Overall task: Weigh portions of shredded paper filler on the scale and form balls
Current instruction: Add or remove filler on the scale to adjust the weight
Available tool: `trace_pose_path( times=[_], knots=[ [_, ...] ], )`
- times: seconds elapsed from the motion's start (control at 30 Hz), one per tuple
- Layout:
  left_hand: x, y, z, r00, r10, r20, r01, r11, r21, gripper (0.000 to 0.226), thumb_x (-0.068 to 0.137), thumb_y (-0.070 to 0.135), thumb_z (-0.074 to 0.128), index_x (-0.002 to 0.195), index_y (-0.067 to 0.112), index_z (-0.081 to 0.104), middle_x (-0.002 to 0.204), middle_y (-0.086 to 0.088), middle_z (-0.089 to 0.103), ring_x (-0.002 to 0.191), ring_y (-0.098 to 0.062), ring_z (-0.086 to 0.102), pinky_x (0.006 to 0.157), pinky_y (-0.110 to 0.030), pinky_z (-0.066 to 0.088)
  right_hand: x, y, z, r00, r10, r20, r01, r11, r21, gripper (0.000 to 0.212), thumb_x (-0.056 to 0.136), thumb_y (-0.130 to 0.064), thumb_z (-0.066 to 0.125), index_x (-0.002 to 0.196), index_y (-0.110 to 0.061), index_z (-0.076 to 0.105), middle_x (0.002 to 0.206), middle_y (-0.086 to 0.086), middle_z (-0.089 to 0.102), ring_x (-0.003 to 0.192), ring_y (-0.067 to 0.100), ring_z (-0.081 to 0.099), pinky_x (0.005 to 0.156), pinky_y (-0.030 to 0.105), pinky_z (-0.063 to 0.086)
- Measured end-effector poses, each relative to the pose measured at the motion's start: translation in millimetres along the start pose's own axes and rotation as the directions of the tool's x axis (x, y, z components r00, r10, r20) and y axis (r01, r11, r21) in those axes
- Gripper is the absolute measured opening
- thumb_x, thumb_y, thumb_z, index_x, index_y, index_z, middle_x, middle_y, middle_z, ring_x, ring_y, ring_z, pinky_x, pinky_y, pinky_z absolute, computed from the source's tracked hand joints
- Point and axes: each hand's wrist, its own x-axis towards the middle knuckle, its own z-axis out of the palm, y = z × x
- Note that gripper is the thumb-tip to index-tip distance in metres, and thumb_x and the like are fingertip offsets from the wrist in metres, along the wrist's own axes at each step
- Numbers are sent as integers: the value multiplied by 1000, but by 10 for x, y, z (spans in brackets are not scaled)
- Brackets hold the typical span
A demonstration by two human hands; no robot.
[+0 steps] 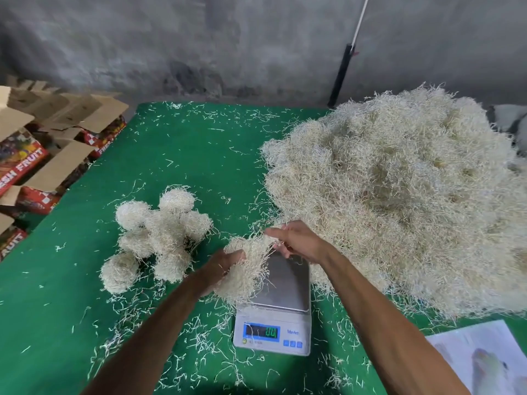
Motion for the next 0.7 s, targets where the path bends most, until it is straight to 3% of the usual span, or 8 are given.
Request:
trace_pose_path(
  times=[0.07,0.17,0.23,0.4,0.53,0.63,0.67,0.7],
  knots=[
    [21,-4,-5,999,-26,-20,26,1000,12,55,82,56,59,122,19,61,125,14,53,121,-12,44,104,-34,28,38,-8,-63,999,12,-46,-12,1000,-12,48,97,-41,72,62,-9,66,49,2,56,40,11,44,54,18,46],
    [148,37,0,980,-73,-184,90,992,85,32,92,41,67,73,23,47,50,24,55,72,-6,36,68,-24,34,143,-8,-93,989,63,-132,-50,993,104,36,96,-36,74,71,-10,73,51,3,49,43,18,40,60,30,43],
    [189,75,3,963,-106,-247,139,983,121,38,93,43,65,75,31,33,62,9,45,72,-6,32,68,-26,34,202,-9,-85,977,88,-193,-63,989,136,32,93,-36,77,73,-11,78,54,3,47,47,19,35,57,35,35],
    [154,80,-85,984,-82,-158,105,984,146,52,74,66,68,73,35,27,75,10,28,66,-5,30,65,-24,32,306,81,-32,921,159,-356,-80,971,226,48,92,-38,77,106,8,70,56,1,42,46,19,27,46,23,36],
    [197,-3,-145,993,-82,-91,94,986,135,81,45,87,71,95,25,52,101,4,52,96,-14,48,100,-42,40,381,146,123,875,243,-418,-96,934,343,26,93,-35,76,87,-12,66,59,3,38,44,16,28,54,28,37],
    [227,40,-119,991,-41,-127,64,982,179,78,39,91,69,80,27,53,66,15,55,65,-8,45,69,-26,40,369,205,159,875,232,-425,-73,931,357,32,96,-41,73,89,-12,60,57,1,40,44,16,33,50,27,40],
    [225,66,-97,990,-22,-143,51,976,209,82,48,85,73,92,17,63,71,8,64,63,-9,51,64,-23,41,338,220,134,885,211,-416,-68,941,332,37,96,-44,71,85,-12,57,55,-1,41,45,17,36,53,27,43],
    [246,67,-82,987,-14,-162,54,968,247,94,61,75,76,123,6,60,101,-6,71,79,-12,61,68,-24,48,300,240,89,888,195,-416,-71,953,295,40,97,-45,69,85,-10,55,54,-2,43,49,18,39,59,30,45]
  ],
)
